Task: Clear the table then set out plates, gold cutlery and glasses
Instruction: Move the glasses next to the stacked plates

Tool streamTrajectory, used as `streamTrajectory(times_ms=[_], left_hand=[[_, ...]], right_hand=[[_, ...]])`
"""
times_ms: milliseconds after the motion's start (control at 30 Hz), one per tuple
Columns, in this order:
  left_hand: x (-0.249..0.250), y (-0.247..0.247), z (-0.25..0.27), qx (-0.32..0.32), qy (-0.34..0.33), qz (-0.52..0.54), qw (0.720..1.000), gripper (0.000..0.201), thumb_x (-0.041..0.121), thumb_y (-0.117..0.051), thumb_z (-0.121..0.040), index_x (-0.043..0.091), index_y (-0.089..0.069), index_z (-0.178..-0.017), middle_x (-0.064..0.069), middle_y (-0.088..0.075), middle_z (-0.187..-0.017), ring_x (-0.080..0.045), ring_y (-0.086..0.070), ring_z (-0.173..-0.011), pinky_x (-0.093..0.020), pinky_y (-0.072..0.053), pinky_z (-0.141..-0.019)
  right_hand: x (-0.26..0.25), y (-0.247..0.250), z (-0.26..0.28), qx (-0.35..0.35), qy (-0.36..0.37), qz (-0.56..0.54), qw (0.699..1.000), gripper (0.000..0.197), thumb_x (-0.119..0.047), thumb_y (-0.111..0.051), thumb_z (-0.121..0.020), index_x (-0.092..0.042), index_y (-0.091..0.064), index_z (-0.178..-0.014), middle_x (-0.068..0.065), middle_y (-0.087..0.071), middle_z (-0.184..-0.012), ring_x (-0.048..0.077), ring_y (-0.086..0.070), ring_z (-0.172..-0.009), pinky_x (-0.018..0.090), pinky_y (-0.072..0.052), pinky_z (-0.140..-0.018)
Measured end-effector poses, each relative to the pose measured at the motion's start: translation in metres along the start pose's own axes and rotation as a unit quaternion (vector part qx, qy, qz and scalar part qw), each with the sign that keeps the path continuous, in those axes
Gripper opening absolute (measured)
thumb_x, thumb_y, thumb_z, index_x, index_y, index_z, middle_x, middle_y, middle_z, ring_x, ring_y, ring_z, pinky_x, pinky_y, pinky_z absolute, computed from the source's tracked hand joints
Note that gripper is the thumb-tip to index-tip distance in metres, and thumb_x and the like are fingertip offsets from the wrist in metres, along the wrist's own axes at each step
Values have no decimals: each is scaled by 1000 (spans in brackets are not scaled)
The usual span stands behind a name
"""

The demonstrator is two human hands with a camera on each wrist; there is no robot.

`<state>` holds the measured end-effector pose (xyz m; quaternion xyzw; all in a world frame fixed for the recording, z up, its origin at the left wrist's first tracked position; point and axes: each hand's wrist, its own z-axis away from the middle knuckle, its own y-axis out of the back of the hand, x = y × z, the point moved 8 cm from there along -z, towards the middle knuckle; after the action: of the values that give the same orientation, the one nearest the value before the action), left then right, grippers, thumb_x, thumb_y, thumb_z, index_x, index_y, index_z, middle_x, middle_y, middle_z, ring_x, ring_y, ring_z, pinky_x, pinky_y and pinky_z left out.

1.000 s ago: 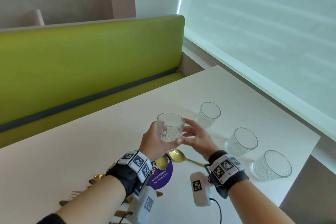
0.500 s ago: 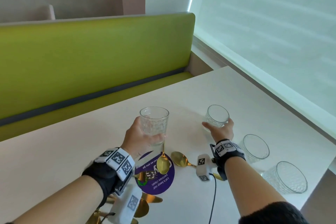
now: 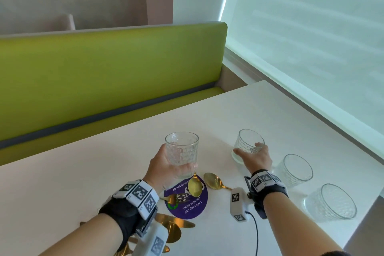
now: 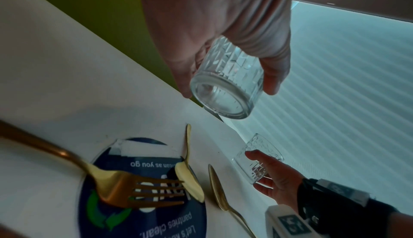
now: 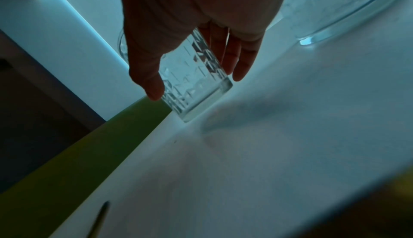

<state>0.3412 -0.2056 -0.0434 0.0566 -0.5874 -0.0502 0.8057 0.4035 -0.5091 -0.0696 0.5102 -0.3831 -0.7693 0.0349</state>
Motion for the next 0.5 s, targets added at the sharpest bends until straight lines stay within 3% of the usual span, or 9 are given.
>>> streamTrajectory(times_ms=[233, 433, 500], left_hand=[[-2, 24, 53, -29, -16, 23, 999, 90, 53, -87, -37, 29, -52, -116, 3, -67, -112, -16, -64, -105, -43, -56, -88], [-23, 74, 127, -28, -34, 25, 999, 86, 47, -86, -37, 25, -54, -114, 3, -69, -109, -15, -65, -103, -37, -55, -90], [-37, 96, 157, -23, -27, 31, 999, 87, 45, -85, -35, 23, -54, -113, 3, -68, -108, -17, -65, -102, -35, -55, -88]], right_hand=[[-22, 2, 95, -57, 54, -12, 997, 72, -33, -86, -60, -16, -49, -120, 7, -58, -118, 24, -56, -108, 30, -45, -88], [-34, -10, 227, -109, 91, -43, 989, 66, -33, -87, -58, -18, -52, -113, 0, -60, -105, 18, -59, -97, 27, -49, -80], [-34, -17, 275, -121, 98, -50, 987, 62, -33, -87, -57, -21, -53, -107, -2, -61, -104, 17, -60, -97, 28, -51, -84]])
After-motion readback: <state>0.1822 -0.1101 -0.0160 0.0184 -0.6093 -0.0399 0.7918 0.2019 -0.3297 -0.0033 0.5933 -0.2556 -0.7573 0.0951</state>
